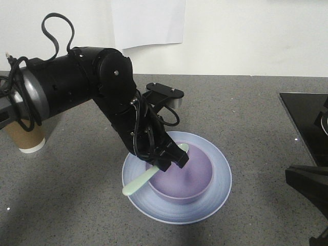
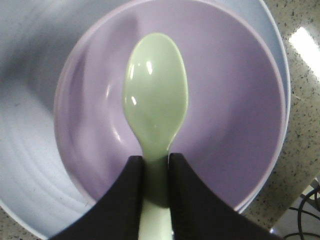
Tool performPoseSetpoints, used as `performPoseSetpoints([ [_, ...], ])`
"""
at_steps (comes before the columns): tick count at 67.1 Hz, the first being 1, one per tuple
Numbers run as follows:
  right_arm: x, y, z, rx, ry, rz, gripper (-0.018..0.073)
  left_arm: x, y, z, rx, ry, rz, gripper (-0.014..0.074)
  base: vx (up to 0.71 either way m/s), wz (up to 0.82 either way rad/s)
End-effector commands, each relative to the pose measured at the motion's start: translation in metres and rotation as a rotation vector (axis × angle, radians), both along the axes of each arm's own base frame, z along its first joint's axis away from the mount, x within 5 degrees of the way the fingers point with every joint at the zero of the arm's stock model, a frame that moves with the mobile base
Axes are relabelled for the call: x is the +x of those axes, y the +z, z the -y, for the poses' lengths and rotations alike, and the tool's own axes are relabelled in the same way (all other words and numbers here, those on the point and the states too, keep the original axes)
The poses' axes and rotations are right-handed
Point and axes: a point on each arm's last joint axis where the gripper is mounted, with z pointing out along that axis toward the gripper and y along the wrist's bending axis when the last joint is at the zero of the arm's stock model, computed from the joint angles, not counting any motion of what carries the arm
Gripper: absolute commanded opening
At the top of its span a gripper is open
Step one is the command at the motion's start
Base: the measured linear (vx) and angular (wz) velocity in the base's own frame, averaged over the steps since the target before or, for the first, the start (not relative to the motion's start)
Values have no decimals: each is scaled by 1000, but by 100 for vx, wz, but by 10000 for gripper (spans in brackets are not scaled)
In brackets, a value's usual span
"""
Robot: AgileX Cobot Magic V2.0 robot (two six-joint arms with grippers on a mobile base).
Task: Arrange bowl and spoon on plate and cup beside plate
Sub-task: 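Swing the left gripper with the spoon over the bowl, then lower the pale green spoon into the bowl and open the left gripper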
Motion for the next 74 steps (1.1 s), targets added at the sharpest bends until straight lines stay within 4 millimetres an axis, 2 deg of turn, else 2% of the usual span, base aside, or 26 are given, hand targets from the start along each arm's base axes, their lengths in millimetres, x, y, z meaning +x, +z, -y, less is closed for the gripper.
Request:
performPoseSetpoints([
  [1,3,14,1,33,-28,82,-4,-5,29,1,-91,15,62,-6,0,0],
  [33,3,14,1,33,-28,82,-4,-5,29,2,-106,16,56,27,0,0],
  [74,3,14,1,34,-29,84,-4,-5,30,2,-112,20,63,286,0,0],
])
